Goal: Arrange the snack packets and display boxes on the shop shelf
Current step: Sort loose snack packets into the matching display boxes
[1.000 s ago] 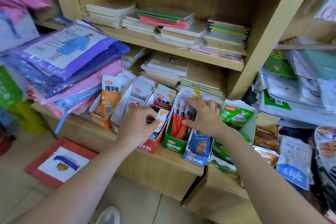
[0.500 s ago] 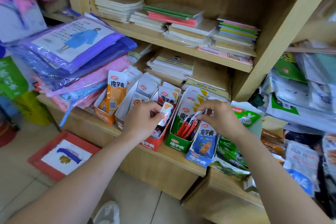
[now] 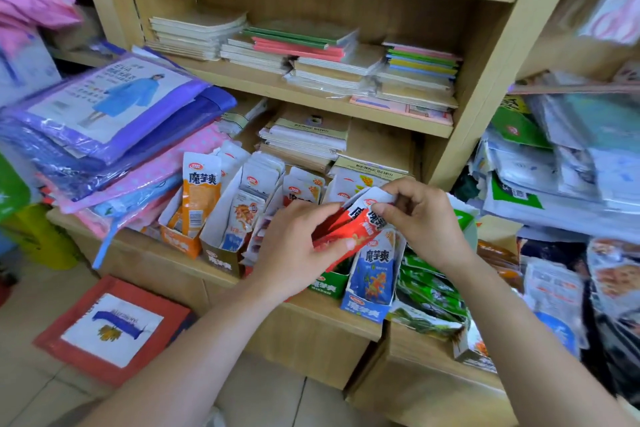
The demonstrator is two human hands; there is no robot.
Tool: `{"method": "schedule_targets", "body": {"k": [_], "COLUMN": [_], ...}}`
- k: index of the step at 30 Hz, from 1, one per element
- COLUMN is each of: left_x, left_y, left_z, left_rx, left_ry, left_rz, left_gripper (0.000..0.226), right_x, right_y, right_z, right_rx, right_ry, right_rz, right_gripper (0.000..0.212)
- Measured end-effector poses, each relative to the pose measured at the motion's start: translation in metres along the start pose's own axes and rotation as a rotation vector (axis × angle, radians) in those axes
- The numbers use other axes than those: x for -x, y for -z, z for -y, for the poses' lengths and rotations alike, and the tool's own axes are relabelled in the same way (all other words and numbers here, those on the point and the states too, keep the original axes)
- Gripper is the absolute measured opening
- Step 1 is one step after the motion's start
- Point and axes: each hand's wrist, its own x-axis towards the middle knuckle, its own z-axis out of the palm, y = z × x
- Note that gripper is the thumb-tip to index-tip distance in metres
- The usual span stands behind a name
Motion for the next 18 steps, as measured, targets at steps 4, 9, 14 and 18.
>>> {"method": "schedule_targets", "body": {"k": [4, 9, 14, 18], "left_x": [-0.006, -0.010, -0.014, -0.019], "left_y": [-0.006, -0.012, -0.016, -0.012], "left_z": [-0.002, -0.008, -0.014, -0.019], "left_rx": [0.042, 0.204, 0.437, 0.642], "left_ry": [0.018, 0.113, 0.277, 0.452], "left_rz": [0.071, 0.106, -0.028, -0.133], "left_gripper": [0.039, 0.012, 0.002, 0.009], "right_x": [0.005, 0.008, 0.008, 0.008], "right_y": [0.001, -0.003, -0.012, -0.019], "right_z": [-0.001, -0.002, -0.006, -0.005], "right_rx": [-0.062, -0.047, 0.012, -0.451], "right_ry": [-0.019, -0.068, -0.188, -0.427], "right_rz": [-0.081, -0.200, -0.327, -0.174], "right_gripper": [0.017, 0.025, 0.079, 0.073]}}
